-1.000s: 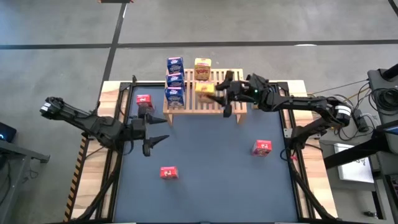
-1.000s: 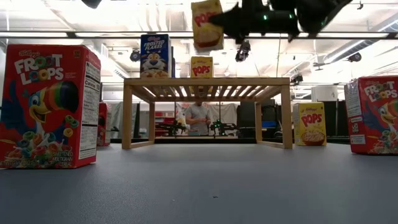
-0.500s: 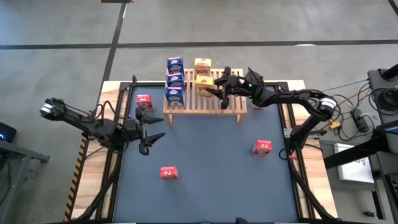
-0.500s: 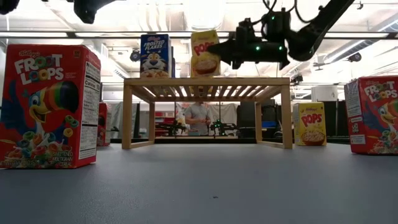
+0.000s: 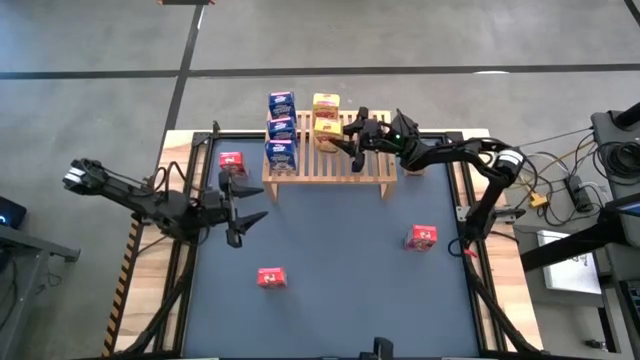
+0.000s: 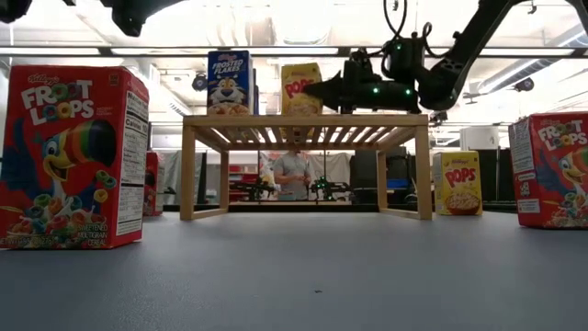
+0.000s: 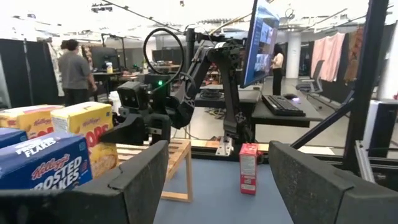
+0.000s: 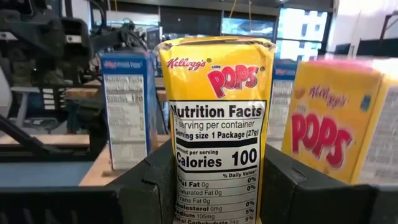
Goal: Stack cereal on shelf
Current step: Put the bottom yellow cereal box on the shelf aligned with the other yellow cereal box
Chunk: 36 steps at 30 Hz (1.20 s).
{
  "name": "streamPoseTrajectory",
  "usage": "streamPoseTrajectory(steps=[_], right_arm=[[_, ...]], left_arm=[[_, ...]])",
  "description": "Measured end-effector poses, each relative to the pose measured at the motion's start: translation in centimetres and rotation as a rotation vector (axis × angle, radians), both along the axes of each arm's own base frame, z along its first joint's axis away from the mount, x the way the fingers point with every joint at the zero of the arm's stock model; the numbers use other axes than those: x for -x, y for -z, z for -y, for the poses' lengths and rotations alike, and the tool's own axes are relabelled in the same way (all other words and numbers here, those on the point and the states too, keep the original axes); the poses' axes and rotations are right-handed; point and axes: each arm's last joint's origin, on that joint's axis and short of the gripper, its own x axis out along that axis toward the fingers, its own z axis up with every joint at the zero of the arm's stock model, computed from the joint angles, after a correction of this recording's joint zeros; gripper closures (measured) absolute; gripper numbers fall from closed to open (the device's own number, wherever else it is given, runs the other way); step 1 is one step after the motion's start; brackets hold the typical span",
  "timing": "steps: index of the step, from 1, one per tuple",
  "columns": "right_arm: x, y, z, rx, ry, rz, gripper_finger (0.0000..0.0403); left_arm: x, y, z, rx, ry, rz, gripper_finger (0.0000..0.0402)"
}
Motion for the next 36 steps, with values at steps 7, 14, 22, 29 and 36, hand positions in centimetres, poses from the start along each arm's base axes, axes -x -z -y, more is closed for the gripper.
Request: streamPoseTrajectory(steps=[7, 14, 22, 29, 36], right_arm=[[-0.31, 0.57, 0.15, -0.009, -0.024, -0.011, 0.0252], [-0.84, 1.05, 0.53, -0.017, -0.025, -0.022, 0.0252], [-0.96, 0.98, 0.6, -0.018, -0.041, -0.029, 0.024], [-0.95, 1.12, 0.52, -0.042, -0.051, -0.041, 0.0197], [-0.94, 1.07, 0.52, -0.044, -0.05, -0.036, 0.0166]], left_arm=[[-0.1, 0.13, -0.13, -0.003, -0.01, -0.007, 0.0142], [-0.31, 0.31, -0.08, -0.005, -0.011, -0.019, 0.0142], [-0.82, 0.77, 0.1, 0.015, -0.007, -0.041, 0.0142], [-0.96, 0.88, 0.14, 0.013, -0.007, -0.048, 0.0142], [-0.96, 0.88, 0.14, 0.013, -0.007, -0.048, 0.0141]])
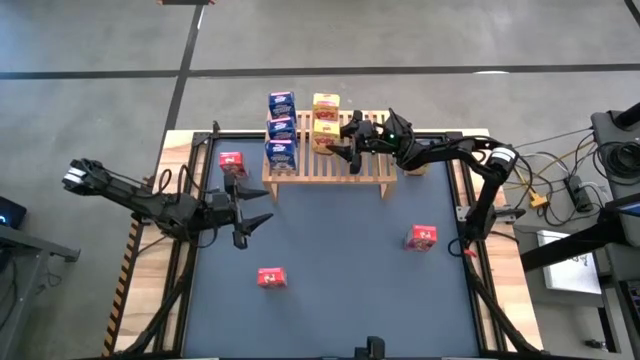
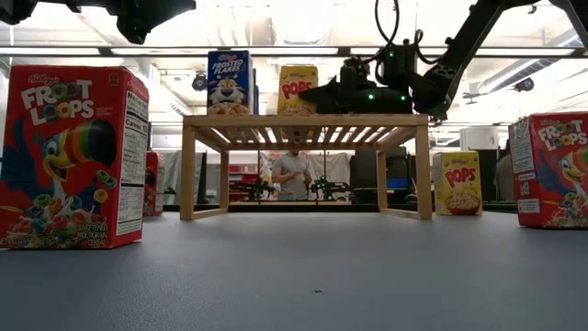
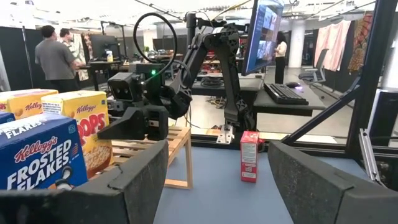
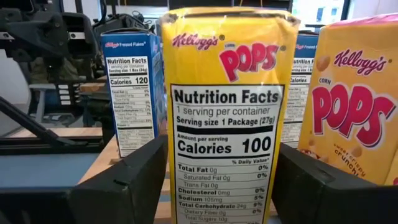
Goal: Stack cereal on shelf
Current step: Put the bottom yellow cereal box on the shelf aligned with the other yellow cereal box, then put the yellow cereal box on the shelf aligned with the other yellow cereal boxes
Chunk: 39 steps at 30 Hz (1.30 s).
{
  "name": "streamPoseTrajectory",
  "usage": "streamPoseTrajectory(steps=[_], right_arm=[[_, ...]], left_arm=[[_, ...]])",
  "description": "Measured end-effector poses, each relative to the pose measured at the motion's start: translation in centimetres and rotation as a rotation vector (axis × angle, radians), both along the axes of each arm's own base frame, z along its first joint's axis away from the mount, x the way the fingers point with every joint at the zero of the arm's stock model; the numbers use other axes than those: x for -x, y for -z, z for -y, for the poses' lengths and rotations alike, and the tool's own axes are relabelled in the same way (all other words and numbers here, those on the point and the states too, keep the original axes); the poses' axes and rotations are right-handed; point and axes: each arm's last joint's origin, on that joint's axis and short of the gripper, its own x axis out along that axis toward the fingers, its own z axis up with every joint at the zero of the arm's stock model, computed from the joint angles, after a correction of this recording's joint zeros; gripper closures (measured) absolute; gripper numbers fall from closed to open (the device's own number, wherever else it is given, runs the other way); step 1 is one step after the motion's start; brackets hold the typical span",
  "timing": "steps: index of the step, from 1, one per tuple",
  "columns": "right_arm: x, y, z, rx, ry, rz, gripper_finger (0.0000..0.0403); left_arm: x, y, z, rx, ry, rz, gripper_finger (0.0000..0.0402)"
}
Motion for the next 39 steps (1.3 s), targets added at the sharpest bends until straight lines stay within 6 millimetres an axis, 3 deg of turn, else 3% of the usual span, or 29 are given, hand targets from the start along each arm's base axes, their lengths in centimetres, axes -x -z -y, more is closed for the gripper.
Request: streamPoseTrajectory(steps=[9, 17, 21, 28, 34, 39], right_arm=[[0.4, -0.9, -0.3, 0.003, 0.008, -0.043, 0.014], [2.2, -3.5, -1.5, 0.049, 0.05, -0.17, 0.0127], [4.0, -5.1, -2.5, 0.081, 0.13, -0.283, 0.0124], [9.0, -9.4, -5.5, 0.165, 0.272, -0.39, 0.0124], [12.6, -12.1, -7.7, 0.046, 0.367, -0.559, 0.0124], [13.8, -13.5, -8.2, -0.011, 0.414, -0.766, 0.0126]], left_arm=[[0.0, 0.0, 0.0, 0.004, 0.0, 0.001, 0.0141], [0.0, 0.0, 0.0, 0.003, 0.0, 0.001, 0.0141], [0.0, 0.0, 0.0, 0.003, 0.0, 0.004, 0.0141], [0.0, 0.0, 0.0, 0.002, 0.0, 0.005, 0.0141], [-0.1, 0.1, 0.0, 0.0, 0.002, -0.001, 0.0141], [-0.4, 0.3, 0.1, -0.006, 0.002, -0.016, 0.0141]])
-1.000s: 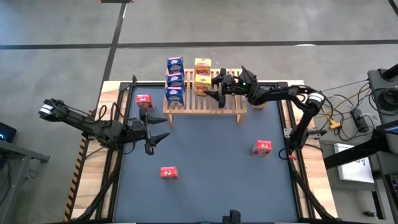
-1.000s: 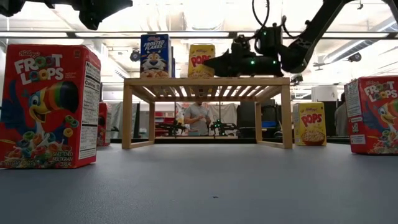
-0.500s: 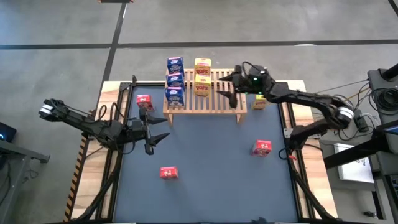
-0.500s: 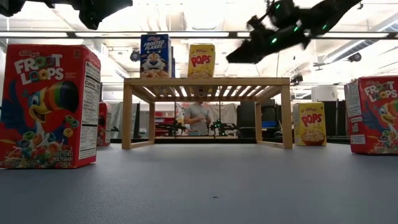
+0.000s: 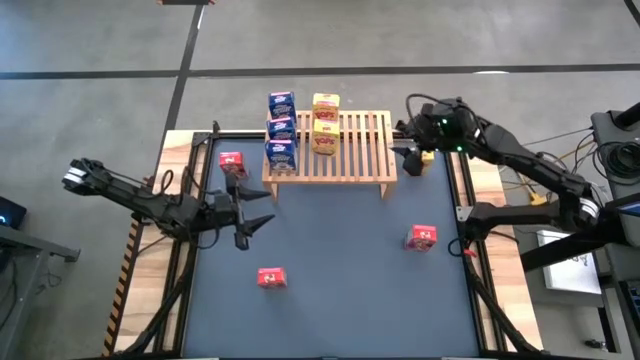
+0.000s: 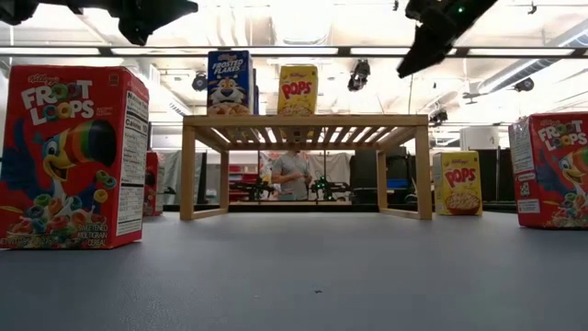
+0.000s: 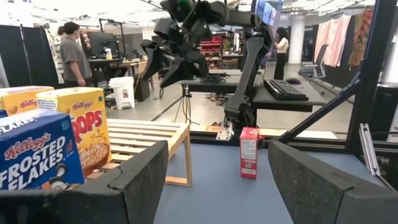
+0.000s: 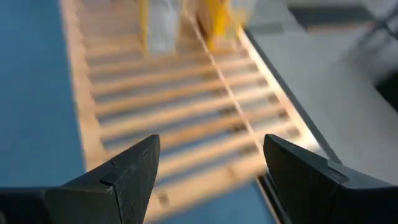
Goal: Stack cereal on shelf
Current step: Put the yellow cereal box on the shelf aligned with the other yellow cereal boxes
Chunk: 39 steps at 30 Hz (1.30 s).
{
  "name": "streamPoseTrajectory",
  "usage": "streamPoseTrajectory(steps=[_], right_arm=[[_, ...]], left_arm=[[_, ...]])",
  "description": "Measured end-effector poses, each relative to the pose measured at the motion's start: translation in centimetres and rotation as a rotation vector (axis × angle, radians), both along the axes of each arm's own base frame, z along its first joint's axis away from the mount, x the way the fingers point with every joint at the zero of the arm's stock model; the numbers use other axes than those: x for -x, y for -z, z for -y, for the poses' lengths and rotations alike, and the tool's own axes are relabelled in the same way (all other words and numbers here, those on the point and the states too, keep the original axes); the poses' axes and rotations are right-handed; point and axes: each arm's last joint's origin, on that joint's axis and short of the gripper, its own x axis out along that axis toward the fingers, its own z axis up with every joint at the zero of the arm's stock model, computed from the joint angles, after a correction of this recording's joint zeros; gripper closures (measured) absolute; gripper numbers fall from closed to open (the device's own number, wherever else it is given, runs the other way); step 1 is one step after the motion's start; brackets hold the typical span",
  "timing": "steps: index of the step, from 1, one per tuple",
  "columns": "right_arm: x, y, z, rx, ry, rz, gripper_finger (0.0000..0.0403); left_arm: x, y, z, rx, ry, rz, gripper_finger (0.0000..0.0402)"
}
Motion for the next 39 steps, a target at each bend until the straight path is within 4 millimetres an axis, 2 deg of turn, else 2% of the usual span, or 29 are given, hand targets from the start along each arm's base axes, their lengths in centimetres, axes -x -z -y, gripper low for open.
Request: streamPoseTrajectory(steps=[2, 6, 10, 14, 23, 26, 33, 39], right_arm=[[0.1, 0.1, 0.2, 0.008, 0.065, -0.096, 0.0129], [0.3, 1.7, 0.8, 0.012, 0.16, -0.246, 0.0134], [0.6, 3.2, 0.9, -0.012, 0.168, -0.203, 0.0139], [1.8, 4.3, 0.5, 0.008, 0.197, -0.146, 0.0143], [4.7, 7.5, 1.2, -0.015, 0.303, -0.218, 0.014], [5.2, 8.5, 1.6, -0.048, 0.29, -0.236, 0.014], [5.2, 8.9, 2.5, -0.045, 0.194, -0.264, 0.0145], [5.1, 9.4, 4.3, -0.089, 0.211, -0.333, 0.0152]], left_arm=[[-0.2, 0.2, 0.1, -0.003, 0.0, -0.009, 0.0141], [-0.5, 0.5, 0.2, -0.01, 0.001, -0.028, 0.0141], [-0.5, 0.6, 0.2, -0.012, 0.001, -0.033, 0.0141], [-0.4, 0.4, 0.1, -0.015, 0.0, -0.028, 0.0141], [-0.3, 0.4, 0.1, -0.052, -0.001, -0.037, 0.0141], [-0.3, 0.4, 0.1, -0.055, -0.001, -0.038, 0.0141], [-0.3, 0.5, 0.1, -0.058, 0.0, -0.048, 0.0141], [-0.3, 0.6, 0.1, -0.059, 0.001, -0.052, 0.0141]])
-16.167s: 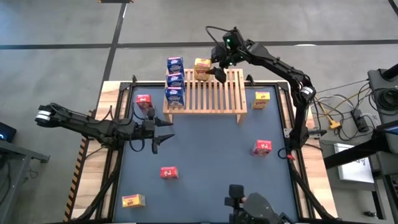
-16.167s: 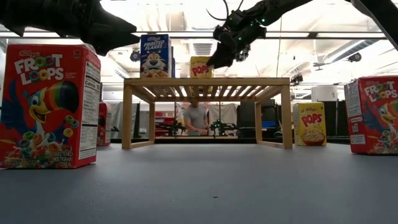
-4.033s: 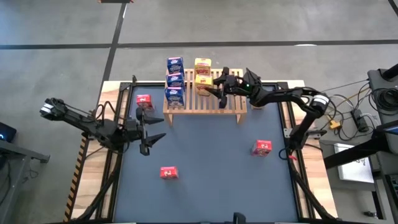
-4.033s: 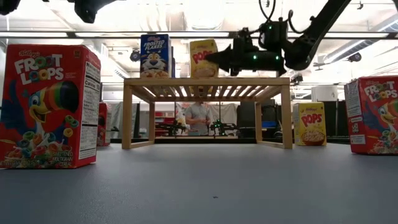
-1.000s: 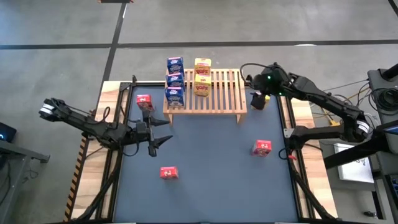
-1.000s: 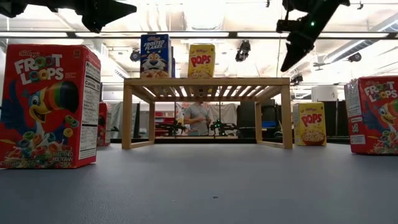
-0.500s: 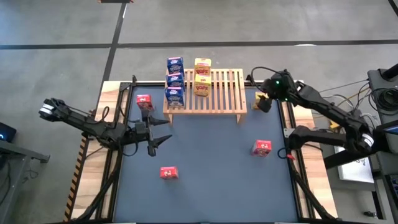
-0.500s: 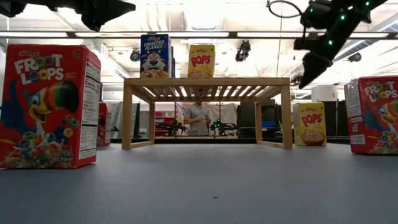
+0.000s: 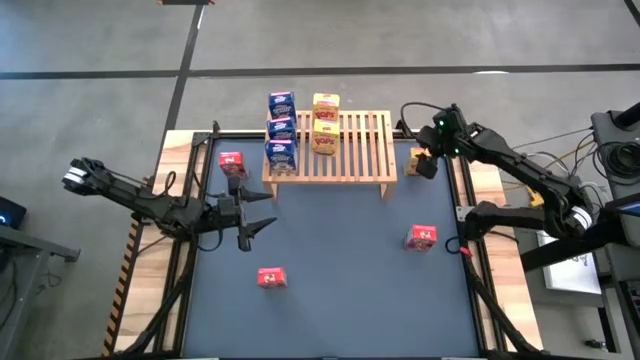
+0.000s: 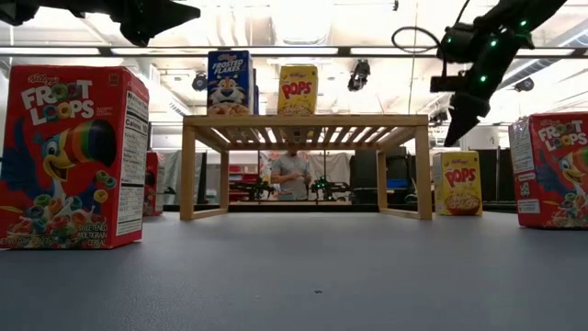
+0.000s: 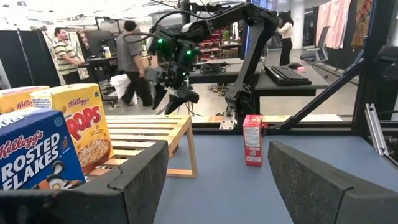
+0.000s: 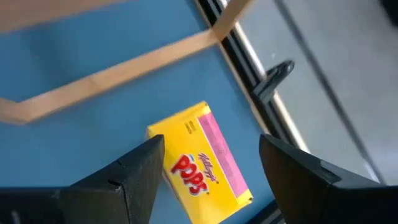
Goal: Stack cereal on shelf
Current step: Put the yellow cereal box on the shelf aligned with the other yellow cereal boxes
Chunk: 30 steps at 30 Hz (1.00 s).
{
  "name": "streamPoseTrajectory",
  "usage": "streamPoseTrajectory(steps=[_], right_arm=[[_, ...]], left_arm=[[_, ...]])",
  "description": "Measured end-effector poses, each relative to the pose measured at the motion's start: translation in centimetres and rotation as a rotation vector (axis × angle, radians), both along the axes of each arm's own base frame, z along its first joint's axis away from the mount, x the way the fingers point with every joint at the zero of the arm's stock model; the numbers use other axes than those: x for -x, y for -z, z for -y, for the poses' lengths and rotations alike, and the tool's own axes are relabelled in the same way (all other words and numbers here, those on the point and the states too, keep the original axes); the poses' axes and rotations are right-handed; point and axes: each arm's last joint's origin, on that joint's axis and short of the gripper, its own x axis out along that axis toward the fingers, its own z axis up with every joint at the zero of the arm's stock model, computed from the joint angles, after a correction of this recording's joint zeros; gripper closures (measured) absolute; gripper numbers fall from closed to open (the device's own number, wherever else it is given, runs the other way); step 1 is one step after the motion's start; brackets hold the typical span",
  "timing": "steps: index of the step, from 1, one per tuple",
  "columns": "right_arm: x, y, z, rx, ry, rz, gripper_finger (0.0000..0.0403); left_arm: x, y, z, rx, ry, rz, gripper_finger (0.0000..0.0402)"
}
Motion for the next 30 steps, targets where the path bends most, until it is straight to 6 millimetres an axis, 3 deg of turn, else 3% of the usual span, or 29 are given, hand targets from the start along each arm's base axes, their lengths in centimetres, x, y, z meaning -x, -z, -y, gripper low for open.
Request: streamPoseTrajectory(steps=[7, 18, 30], right_arm=[[-0.6, 0.7, 1.2, -0.071, -0.063, -0.026, 0.017], [-1.5, 1.2, 2.3, -0.157, -0.109, -0.047, 0.0161], [-1.6, -1.9, 2.5, -0.124, -0.081, -0.024, 0.016]], left_arm=[[0.0, 0.3, 0.0, -0.011, 0.014, -0.032, 0.0141], [0.0, 0.8, 0.0, -0.026, 0.018, -0.086, 0.0141], [0.0, 1.1, 0.0, -0.012, 0.02, -0.108, 0.0141]])
